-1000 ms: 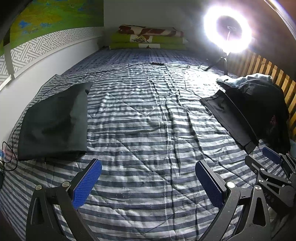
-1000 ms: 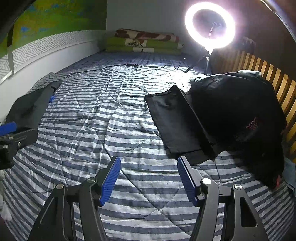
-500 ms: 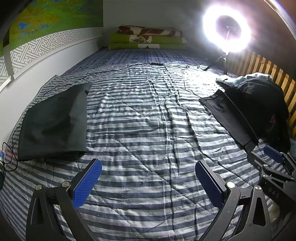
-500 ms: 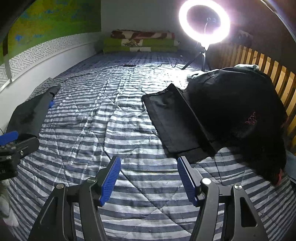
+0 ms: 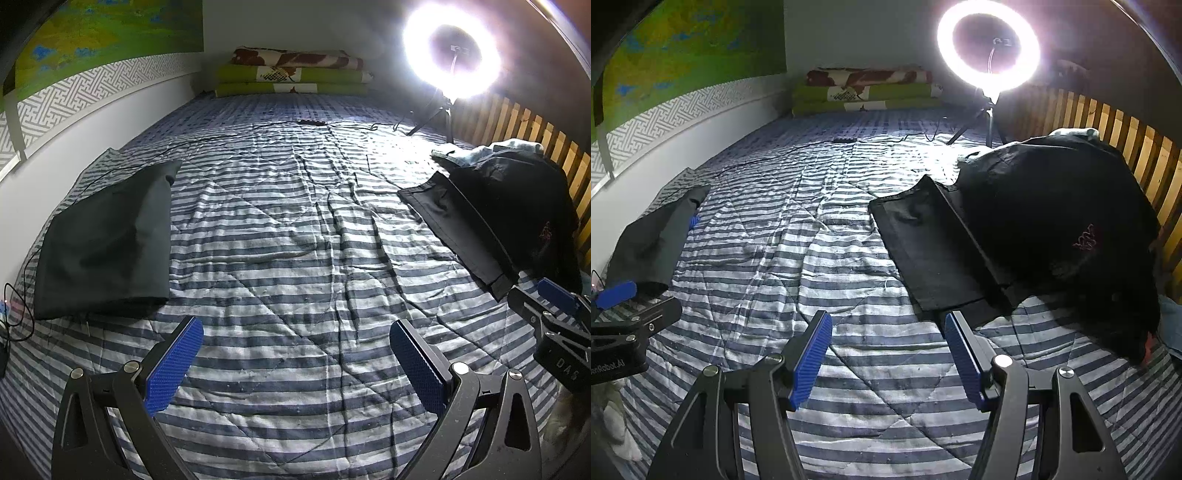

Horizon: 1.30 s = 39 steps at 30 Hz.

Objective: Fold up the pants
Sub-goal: 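Move the right tool toward the pile of black clothing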

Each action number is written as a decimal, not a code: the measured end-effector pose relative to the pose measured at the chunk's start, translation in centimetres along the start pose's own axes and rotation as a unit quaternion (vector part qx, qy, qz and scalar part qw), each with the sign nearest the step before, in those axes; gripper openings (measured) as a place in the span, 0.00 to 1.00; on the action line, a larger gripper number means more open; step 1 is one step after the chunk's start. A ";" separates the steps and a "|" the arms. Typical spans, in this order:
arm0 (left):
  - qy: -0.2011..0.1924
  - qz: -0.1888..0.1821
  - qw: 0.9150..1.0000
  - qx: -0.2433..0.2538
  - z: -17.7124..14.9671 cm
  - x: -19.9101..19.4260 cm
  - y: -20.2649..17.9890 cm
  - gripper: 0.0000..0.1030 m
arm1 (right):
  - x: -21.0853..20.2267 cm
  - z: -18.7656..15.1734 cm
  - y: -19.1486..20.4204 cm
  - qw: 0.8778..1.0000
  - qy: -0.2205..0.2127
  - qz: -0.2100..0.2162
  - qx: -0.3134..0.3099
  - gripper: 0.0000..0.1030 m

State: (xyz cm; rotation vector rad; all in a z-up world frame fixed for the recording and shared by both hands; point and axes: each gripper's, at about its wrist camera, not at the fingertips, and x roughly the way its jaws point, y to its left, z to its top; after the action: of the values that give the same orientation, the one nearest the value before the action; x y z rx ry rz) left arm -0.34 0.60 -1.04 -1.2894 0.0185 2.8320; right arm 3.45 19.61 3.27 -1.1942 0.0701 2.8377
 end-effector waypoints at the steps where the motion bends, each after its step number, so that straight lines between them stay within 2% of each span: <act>1: 0.000 0.000 1.000 0.000 0.0 0.0 0.1 0.99 | 0.0 0.0 0.0 1.000 -0.001 -0.002 -0.002 0.58; 39: -0.006 -0.012 1.000 -0.004 0.3 -0.5 -0.1 0.99 | 0.0 0.1 -0.6 1.000 0.001 -0.016 0.007 0.58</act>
State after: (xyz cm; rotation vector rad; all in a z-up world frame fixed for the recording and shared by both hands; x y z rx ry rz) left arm -0.26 0.67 -0.46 -1.2642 -0.0080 2.8221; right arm 3.49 20.25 3.33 -1.1841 0.0699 2.8039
